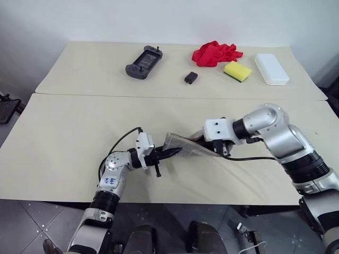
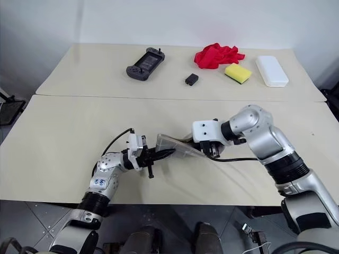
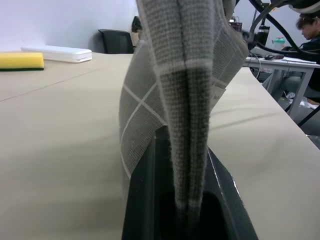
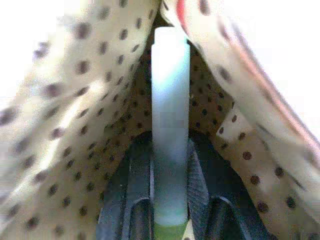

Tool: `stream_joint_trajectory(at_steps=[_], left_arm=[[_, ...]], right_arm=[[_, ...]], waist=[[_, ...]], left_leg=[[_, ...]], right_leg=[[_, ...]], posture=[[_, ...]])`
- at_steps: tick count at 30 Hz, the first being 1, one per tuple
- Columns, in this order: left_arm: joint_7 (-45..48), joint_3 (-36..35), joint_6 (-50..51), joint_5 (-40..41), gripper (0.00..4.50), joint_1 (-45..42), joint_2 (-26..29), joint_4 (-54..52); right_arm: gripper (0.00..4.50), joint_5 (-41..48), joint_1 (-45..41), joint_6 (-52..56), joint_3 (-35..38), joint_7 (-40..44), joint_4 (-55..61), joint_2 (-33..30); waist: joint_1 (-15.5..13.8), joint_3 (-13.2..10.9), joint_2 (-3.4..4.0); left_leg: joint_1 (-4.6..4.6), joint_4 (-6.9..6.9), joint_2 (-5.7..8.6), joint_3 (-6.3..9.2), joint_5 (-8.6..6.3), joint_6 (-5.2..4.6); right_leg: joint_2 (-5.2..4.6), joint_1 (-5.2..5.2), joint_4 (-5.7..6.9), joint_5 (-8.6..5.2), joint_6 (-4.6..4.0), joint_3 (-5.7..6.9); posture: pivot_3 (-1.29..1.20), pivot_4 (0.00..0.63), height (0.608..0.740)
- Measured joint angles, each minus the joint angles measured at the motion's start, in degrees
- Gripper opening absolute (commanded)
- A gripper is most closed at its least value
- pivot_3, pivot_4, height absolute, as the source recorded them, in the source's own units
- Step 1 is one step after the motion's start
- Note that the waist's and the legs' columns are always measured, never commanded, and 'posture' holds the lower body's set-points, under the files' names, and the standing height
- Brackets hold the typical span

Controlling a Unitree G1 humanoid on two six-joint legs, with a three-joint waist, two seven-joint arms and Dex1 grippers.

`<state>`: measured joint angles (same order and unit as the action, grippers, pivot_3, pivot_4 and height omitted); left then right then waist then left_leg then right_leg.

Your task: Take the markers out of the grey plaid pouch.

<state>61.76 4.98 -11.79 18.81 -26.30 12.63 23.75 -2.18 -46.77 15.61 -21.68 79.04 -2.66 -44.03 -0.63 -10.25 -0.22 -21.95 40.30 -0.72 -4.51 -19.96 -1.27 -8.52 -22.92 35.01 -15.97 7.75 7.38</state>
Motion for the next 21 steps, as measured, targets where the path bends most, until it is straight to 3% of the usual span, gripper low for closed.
stream_joint_trajectory(at_steps=[10, 14, 21], left_arm=[[-0.4, 0.0, 0.2, 0.1, 0.00, 1.1, 0.7, -1.6], [-0.8, 0.0, 0.5, 0.1, 0.00, 2.0, 1.0, -2.8], [-0.4, -0.6, 2.6, 1.1, 0.00, 2.3, 2.3, -3.1]], right_arm=[[0.45, 7.8, 0.1, -8.4, 4.9, 3.7, -6.9, -0.4], [0.45, 15.6, 2.3, -12.3, 11.0, 6.6, -9.8, 0.0], [0.45, 27.1, 8.7, -11.5, 16.0, 8.1, -1.2, 1.2]], waist=[[0.6, 0.0, 0.00], [0.6, 0.0, -0.01], [0.8, 0.0, -0.01]], left_leg=[[0.00, -0.05, -0.01, 0.03, 0.00, 0.00], [0.00, -0.06, -0.02, 0.08, 0.00, 0.00], [0.26, -0.20, -0.06, 0.40, 0.00, 0.01]], right_leg=[[0.00, 0.02, -0.04, 0.00, 0.00, 0.05], [0.00, 0.09, -0.10, 0.00, 0.00, 0.11], [0.00, 0.21, -0.10, 0.01, -0.01, 0.04]], posture=[[0.00, 0.150, 0.740], [0.00, 0.150, 0.740], [0.00, 0.150, 0.740]])
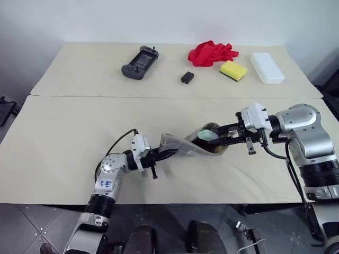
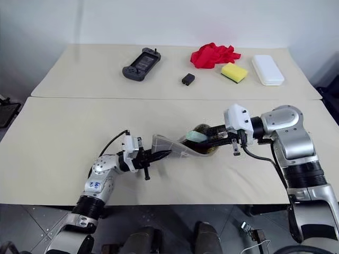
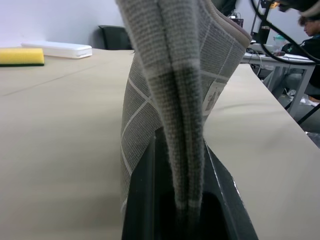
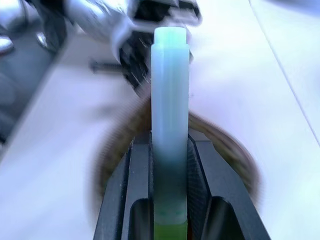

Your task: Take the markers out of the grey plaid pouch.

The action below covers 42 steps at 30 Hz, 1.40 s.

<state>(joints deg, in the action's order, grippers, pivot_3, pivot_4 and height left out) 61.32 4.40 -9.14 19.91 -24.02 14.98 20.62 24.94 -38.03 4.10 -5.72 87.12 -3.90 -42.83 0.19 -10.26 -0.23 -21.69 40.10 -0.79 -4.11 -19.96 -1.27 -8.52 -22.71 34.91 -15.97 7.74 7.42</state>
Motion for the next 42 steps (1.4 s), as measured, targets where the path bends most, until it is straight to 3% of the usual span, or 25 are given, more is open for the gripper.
stream_joint_trajectory(at_steps=[3, 8, 13, 18, 23, 27, 31, 42], left_arm=[[0.6, 0.0, 1.0, 0.1, 0.00, -0.5, 0.6, 0.1], [1.1, 0.1, 2.2, 0.3, 0.00, -0.9, 0.6, -0.1], [3.3, 1.1, 5.2, 0.9, 0.00, -0.6, 0.4, -2.0], [5.9, 2.9, 9.2, 2.5, 0.00, -0.4, -1.1, -3.5], [6.8, 4.2, 10.3, 2.4, 0.00, -1.8, -3.4, -3.1], [7.1, 4.6, 11.8, 2.6, 0.00, -2.2, -5.1, -2.4], [6.5, 4.4, 11.3, 2.3, 0.00, -3.0, -5.7, -0.9], [5.2, 3.6, 4.0, -0.9, 0.00, -4.5, -5.6, 3.4]], right_arm=[[0.45, 4.8, 1.4, 3.5, 0.1, -1.3, 6.2, 2.0], [0.45, 14.7, -1.9, 19.0, 7.4, -13.7, 8.7, 3.0], [0.45, 18.8, -5.5, 31.8, 17.7, -20.8, 0.1, -6.5], [0.45, 9.1, -0.7, 28.1, 19.8, -21.8, -17.5, -16.0], [0.45, 0.9, 6.3, 26.7, 16.2, -23.0, -23.5, -17.6], [0.45, -6.1, 8.3, 32.0, 13.3, -32.2, -27.4, -17.8], [0.45, -7.2, 10.3, 35.3, 13.2, -34.0, -25.7, -17.4], [4.01, -5.9, 11.1, 32.7, 16.6, -31.1, -24.1, -17.5]], waist=[[0.0, 0.0, 0.00], [-0.5, 0.0, 0.00], [-1.5, 0.0, 0.01], [-1.7, 0.0, 0.01], [-1.2, 0.0, 0.24], [-1.4, 0.0, 0.32], [-1.4, 0.0, 0.33], [-1.6, 0.0, 0.37]], left_leg=[[0.16, -0.04, -0.04, 0.03, -0.01, 0.01], [0.14, -0.02, -0.13, 0.20, -0.01, 0.00], [0.10, -0.10, -0.11, 0.19, -0.04, -0.04], [-0.04, -0.13, 0.09, -0.15, -0.08, -0.13], [0.00, -0.19, 0.04, -0.53, -0.07, -0.12], [0.00, -0.12, 0.05, -0.58, -0.07, -0.12], [0.00, -0.12, 0.00, -0.53, -0.07, -0.12], [0.00, -0.11, 0.03, -0.52, -0.07, -0.12]], right_leg=[[-0.01, 0.14, -0.02, 0.00, -0.01, -0.03], [-0.14, 0.18, -0.02, 0.00, -0.01, 0.00], [-0.13, 0.22, -0.23, 0.01, -0.02, 0.04], [-0.10, 0.23, -0.44, 0.04, 0.03, 0.14], [-0.05, 0.13, -0.40, 0.04, 0.05, 0.11], [-0.08, 0.13, -0.41, 0.07, 0.09, 0.00], [-0.05, 0.14, -0.42, 0.07, 0.09, 0.03], [-0.05, 0.15, -0.48, 0.09, 0.10, 0.02]], posture=[[0.00, 0.150, 0.740], [0.00, 0.150, 0.740], [0.00, 0.150, 0.740], [0.00, 0.150, 0.740], [0.00, 0.150, 0.740], [0.00, 0.150, 0.740], [0.00, 0.150, 0.740], [0.00, 0.150, 0.740]])
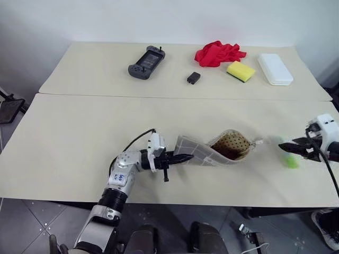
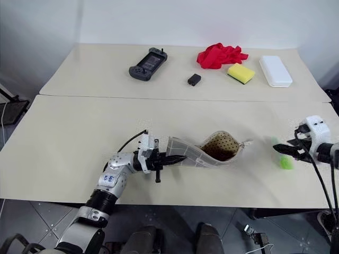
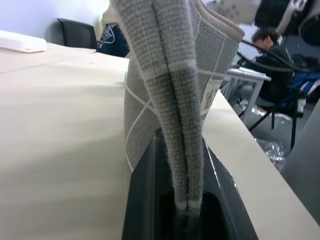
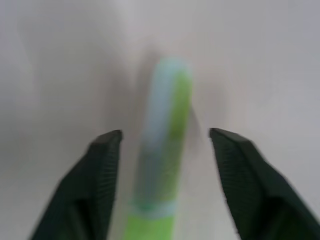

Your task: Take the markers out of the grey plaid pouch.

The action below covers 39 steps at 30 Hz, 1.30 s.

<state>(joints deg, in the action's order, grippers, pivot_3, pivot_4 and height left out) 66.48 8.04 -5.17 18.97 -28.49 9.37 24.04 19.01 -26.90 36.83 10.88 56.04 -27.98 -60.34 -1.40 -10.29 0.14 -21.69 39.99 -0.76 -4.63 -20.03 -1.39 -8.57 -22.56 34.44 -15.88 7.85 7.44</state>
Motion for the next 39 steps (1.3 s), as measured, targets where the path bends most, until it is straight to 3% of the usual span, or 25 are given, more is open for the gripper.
stream_joint_trajectory(at_steps=[1, 5, 6, 11, 20, 30, 37, 39], left_arm=[[0.0, 0.0, -0.6, -0.1, 0.00, -0.1, 0.0, 0.4], [-0.4, -0.5, -3.2, -0.6, 0.00, -1.1, 0.0, 2.6], [-0.4, -0.5, -3.6, -0.8, 0.00, -1.5, -0.2, 3.2], [-0.4, -0.4, -5.7, -1.2, 0.00, -2.4, -0.7, 5.2], [-0.5, -0.3, -7.8, -1.4, 0.00, -2.8, -1.4, 6.4], [0.0, -0.2, -7.9, -1.4, 0.00, -2.3, -0.8, 5.6], [0.6, 0.3, -8.7, -1.5, 0.00, -2.3, -0.9, 5.7], [0.6, 0.2, -8.7, -1.5, 0.00, -2.3, -0.9, 5.7]], right_arm=[[4.33, 0.6, 0.0, -0.6, 1.0, 1.2, 0.7, -0.6], [4.33, 7.2, -2.7, -2.4, 4.7, 12.1, 9.8, -3.5], [4.13, 8.4, -4.3, -1.2, 4.7, 13.7, 12.0, -4.7], [2.78, 12.7, -10.6, -0.6, 1.2, 20.9, 20.2, -3.5], [0.04, 9.6, -15.8, -2.1, -15.7, 27.3, 32.2, -0.5], [0.04, 1.6, -16.7, -3.1, -27.1, 27.7, 34.6, 3.6], [0.04, -8.0, -17.7, -1.6, -33.3, 21.4, 37.0, 7.4], [0.40, -10.3, -17.8, -1.4, -33.9, 19.2, 37.4, 8.7]], waist=[[0.0, 0.0, 0.00], [0.2, 0.0, 0.14], [0.1, 0.0, 0.17], [0.1, -0.1, 0.10], [0.0, -0.1, 0.11], [0.1, -0.1, 0.11], [0.1, 0.0, 0.11], [0.1, 0.0, 0.11]], left_leg=[[0.00, 0.00, 0.00, 0.00, 0.00, 0.00], [0.11, -0.01, -0.03, 0.16, 0.00, 0.00], [0.12, -0.01, -0.04, 0.29, 0.00, 0.00], [0.13, 0.01, -0.14, 0.44, -0.03, -0.02], [0.00, 0.06, -0.07, 0.57, -0.05, -0.06], [-0.03, 0.08, 0.02, 0.59, -0.05, -0.05], [-0.03, 0.10, 0.03, 0.58, -0.04, -0.05], [-0.03, 0.09, 0.04, 0.58, -0.04, -0.05]], right_leg=[[0.00, 0.00, 0.00, 0.00, 0.00, 0.00], [0.01, 0.00, 0.00, 0.03, -0.03, -0.11], [0.01, 0.00, 0.00, 0.04, -0.04, -0.11], [-0.04, 0.07, -0.10, 0.10, -0.01, -0.10], [-0.05, 0.08, -0.17, 0.14, 0.05, 0.00], [0.01, 0.07, -0.18, 0.15, 0.05, 0.06], [0.01, 0.07, -0.18, 0.16, 0.04, 0.06], [0.02, 0.07, -0.19, 0.16, 0.04, 0.07]], posture=[[0.00, 0.150, 0.740], [0.00, 0.150, 0.740], [0.00, 0.150, 0.740], [0.00, 0.150, 0.740], [0.00, 0.150, 0.740], [0.00, 0.150, 0.740], [0.00, 0.150, 0.740], [0.00, 0.150, 0.740]])
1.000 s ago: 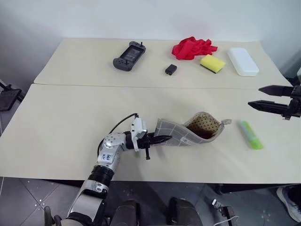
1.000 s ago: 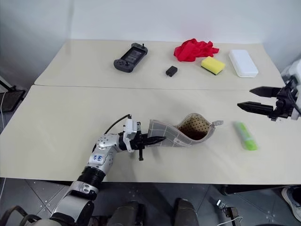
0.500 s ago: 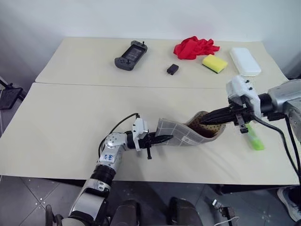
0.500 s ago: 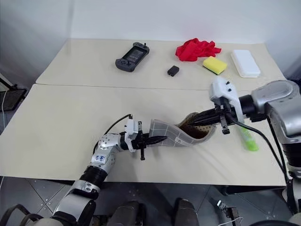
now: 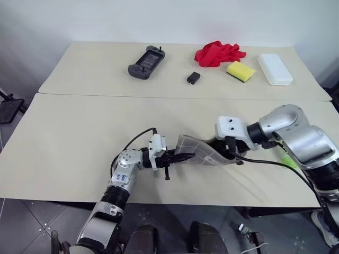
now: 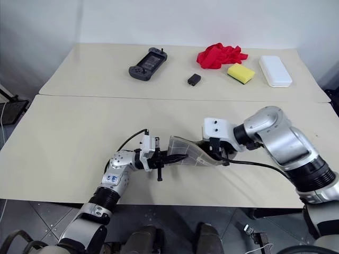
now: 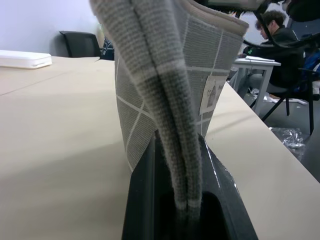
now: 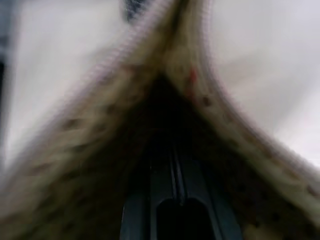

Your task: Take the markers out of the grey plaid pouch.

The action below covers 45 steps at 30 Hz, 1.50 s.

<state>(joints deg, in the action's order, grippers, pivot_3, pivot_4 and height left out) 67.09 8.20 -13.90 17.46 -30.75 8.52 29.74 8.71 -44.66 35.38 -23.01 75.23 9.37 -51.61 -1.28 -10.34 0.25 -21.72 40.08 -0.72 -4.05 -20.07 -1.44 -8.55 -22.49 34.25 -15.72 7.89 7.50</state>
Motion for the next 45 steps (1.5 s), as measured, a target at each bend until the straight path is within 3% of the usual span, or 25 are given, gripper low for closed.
stream_joint_trajectory(at_steps=[9, 14, 28, 35, 45], left_arm=[[1.3, 0.2, -1.7, 0.0, 0.00, 0.7, 1.1, -0.1], [1.2, 0.4, -1.7, 0.0, 0.00, 1.6, 1.2, -0.5], [1.2, 0.7, -0.5, 0.0, 0.00, 1.6, 1.9, -0.3], [1.2, 0.7, -0.5, 0.0, 0.00, 0.8, 1.4, 0.2], [1.2, 0.1, 0.0, 0.0, 0.00, 0.6, 1.5, 1.1]], right_arm=[[3.26, -6.2, 0.7, 1.3, -3.1, -3.6, 5.7, 1.7], [4.48, -7.3, 1.1, 1.5, -3.5, -3.6, 6.7, 1.8], [4.48, -14.3, 0.5, 1.3, -7.4, -5.1, 5.6, 5.5], [2.15, -17.3, -1.5, -1.9, -8.5, -6.0, -2.4, 7.3], [2.15, -24.1, -2.6, -10.7, -10.4, -7.9, -5.8, 9.7]], waist=[[0.4, 0.0, 0.00], [0.8, 0.0, 0.00], [1.5, 0.0, -0.01], [1.3, 0.0, -0.04], [1.5, 0.0, -0.04]], left_leg=[[0.01, -0.01, -0.01, 0.00, 0.00, 0.00], [0.00, -0.03, -0.01, 0.00, 0.00, 0.00], [0.06, -0.02, -0.02, -0.03, 0.00, 0.01], [0.07, 0.02, 0.00, -0.04, 0.01, 0.00], [0.08, 0.00, 0.00, -0.06, 0.01, 0.01]], right_leg=[[0.02, 0.00, 0.01, 0.00, 0.00, 0.00], [0.03, 0.00, -0.01, 0.00, 0.00, 0.00], [0.02, 0.02, 0.07, -0.01, -0.02, -0.04], [0.00, 0.03, 0.11, 0.00, -0.01, -0.06], [0.03, 0.02, 0.14, -0.01, -0.01, -0.06]], posture=[[0.00, 0.150, 0.740], [0.00, 0.150, 0.740], [0.00, 0.150, 0.740], [0.00, 0.150, 0.740], [0.00, 0.150, 0.740]])
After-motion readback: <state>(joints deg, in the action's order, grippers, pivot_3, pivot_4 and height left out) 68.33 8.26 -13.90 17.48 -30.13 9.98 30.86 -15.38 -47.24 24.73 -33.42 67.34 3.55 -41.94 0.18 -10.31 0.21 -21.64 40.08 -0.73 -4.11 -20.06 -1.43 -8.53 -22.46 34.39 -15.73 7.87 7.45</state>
